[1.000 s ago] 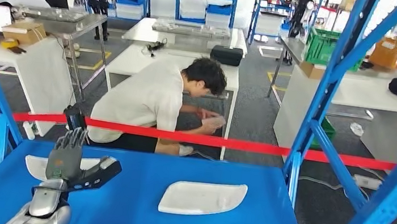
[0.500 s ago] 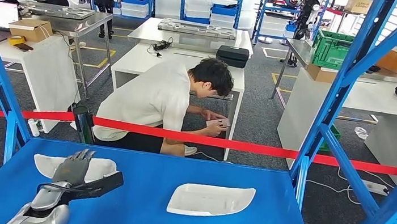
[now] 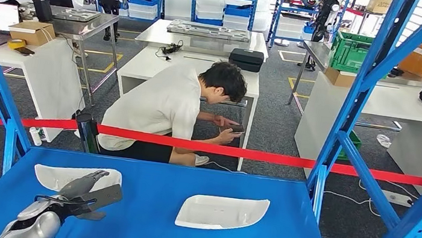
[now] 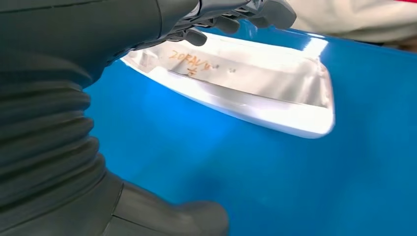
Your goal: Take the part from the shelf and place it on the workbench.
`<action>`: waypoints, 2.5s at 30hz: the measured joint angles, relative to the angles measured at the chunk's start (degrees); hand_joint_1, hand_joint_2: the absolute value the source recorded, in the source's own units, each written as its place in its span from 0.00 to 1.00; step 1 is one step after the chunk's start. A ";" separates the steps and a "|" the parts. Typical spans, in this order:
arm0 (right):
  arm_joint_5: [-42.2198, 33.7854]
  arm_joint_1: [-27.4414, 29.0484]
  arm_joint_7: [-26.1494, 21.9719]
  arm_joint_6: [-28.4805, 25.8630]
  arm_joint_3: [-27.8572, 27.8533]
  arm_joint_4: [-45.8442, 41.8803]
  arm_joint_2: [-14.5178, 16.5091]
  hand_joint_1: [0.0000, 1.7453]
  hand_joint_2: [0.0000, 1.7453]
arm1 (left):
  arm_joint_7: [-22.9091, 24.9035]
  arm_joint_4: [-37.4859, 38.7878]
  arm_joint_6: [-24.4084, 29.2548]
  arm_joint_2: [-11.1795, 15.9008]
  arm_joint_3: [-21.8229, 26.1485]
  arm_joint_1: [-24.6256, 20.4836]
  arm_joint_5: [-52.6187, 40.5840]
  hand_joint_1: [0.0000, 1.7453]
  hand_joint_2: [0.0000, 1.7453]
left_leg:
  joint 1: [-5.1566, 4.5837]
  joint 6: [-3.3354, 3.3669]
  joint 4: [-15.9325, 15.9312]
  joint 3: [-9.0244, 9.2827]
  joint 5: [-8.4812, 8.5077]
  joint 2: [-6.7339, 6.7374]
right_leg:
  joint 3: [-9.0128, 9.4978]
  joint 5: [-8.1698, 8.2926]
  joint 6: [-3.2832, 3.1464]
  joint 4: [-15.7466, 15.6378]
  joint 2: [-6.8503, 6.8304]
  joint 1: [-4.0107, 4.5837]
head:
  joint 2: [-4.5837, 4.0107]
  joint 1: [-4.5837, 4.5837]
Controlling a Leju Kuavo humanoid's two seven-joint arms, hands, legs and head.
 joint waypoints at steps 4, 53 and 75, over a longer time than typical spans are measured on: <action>0.10 -0.01 0.00 0.01 -0.09 0.00 0.00 0.00 0.00 | 1.01 -0.69 1.92 0.04 -0.11 0.96 -1.91 0.00 1.00 | 0.01 0.00 -0.01 0.02 0.00 -0.01 | -0.01 -0.03 -0.04 0.00 -0.01 0.00 | 0.00 0.00; 0.56 -0.01 0.00 -0.21 -2.42 0.00 0.02 0.00 0.00 | 9.21 0.10 14.53 -2.74 -10.89 -0.12 -13.76 0.00 1.00 | 0.00 0.00 -0.01 0.10 0.00 0.01 | 0.03 -0.03 -0.04 0.00 0.01 -0.01 | 0.00 0.00; 0.98 -0.01 0.00 -0.16 -3.31 0.00 0.02 0.00 0.00 | 9.68 -0.03 19.38 -3.47 -10.89 0.04 -12.01 0.00 0.75 | 0.00 0.00 -0.01 0.10 0.00 0.00 | 0.08 -0.03 -0.04 0.00 0.00 0.00 | 0.00 0.00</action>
